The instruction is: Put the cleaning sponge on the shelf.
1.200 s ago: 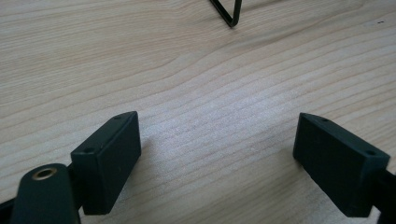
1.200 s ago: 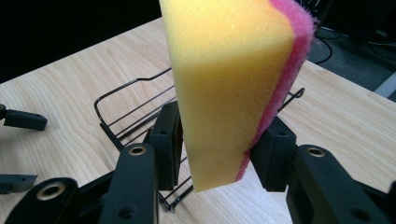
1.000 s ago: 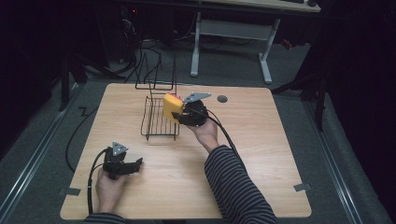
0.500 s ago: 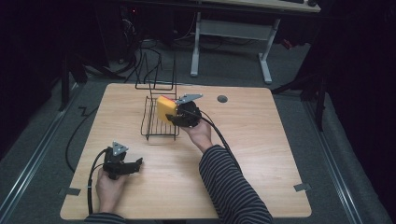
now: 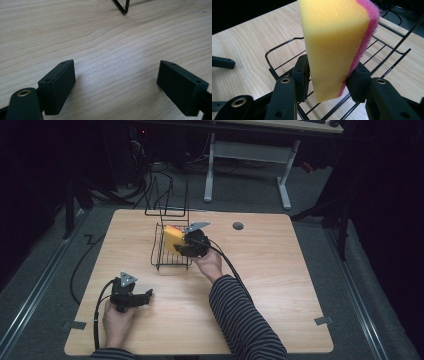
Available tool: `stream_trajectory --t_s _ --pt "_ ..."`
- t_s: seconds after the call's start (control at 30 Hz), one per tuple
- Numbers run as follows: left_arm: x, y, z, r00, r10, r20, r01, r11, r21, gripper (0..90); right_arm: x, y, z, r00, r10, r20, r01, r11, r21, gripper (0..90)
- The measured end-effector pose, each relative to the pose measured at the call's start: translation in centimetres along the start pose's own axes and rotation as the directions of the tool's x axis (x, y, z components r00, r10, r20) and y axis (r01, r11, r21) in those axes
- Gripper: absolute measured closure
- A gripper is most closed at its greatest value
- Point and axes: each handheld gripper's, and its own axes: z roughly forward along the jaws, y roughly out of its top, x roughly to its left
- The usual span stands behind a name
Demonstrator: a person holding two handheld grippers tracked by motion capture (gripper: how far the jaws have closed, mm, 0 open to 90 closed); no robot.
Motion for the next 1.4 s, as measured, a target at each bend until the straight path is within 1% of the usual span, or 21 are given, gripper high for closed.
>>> stream_trajectory --t_s 0.6,0.77,1.0,1.13,1.23,1.27,1.3,1.33,1.4 --pt "0.0 0.0 0.0 1.0000 -0.001 0.000 0.001 1.0000 -0.001 15.8 0.0 -0.7 1.4 1.0000 -0.005 0.002 0.005 0.999 0.046 57.8" --pt "0.0 0.0 0.0 1.0000 -0.001 -0.001 0.001 1.0000 -0.002 15.9 0.0 -0.8 1.5 1.0000 0.008 -0.004 -0.008 0.999 0.047 57.3" --pt "0.0 0.0 0.0 1.0000 0.000 -0.002 0.000 1.0000 -0.002 15.8 -0.2 -0.8 1.5 0.9999 0.006 -0.008 -0.006 0.999 0.048 55.8" --pt "0.0 0.0 0.0 1.0000 0.001 -0.002 -0.001 1.0000 -0.002 15.9 -0.2 -0.9 1.6 1.0000 0.003 -0.002 -0.003 0.999 0.051 51.9" --pt "0.0 0.0 0.0 1.0000 0.001 -0.002 -0.001 1.0000 -0.002 15.9 -0.2 -0.9 1.6 0.9999 0.012 -0.009 -0.011 0.999 0.049 48.7" --pt "0.0 0.0 0.0 1.0000 0.000 -0.001 0.000 1.0000 -0.002 15.8 -0.2 -0.9 1.6 0.9999 0.012 -0.009 -0.012 0.999 0.048 46.5" --pt "0.0 0.0 0.0 1.0000 0.000 -0.001 0.000 1.0000 -0.002 15.9 -0.2 -0.9 1.6 0.9999 0.012 -0.009 -0.012 0.999 0.048 46.5" --pt "0.0 0.0 0.0 1.0000 0.000 -0.002 0.000 1.0000 -0.002 15.8 -0.2 -0.9 1.6 0.9998 0.020 -0.007 -0.020 0.999 0.048 41.8" --pt "0.0 0.0 0.0 1.0000 0.000 -0.002 0.000 1.0000 -0.002 15.9 -0.3 -0.8 1.5 0.9997 0.020 -0.012 -0.020 0.999 0.046 38.9"
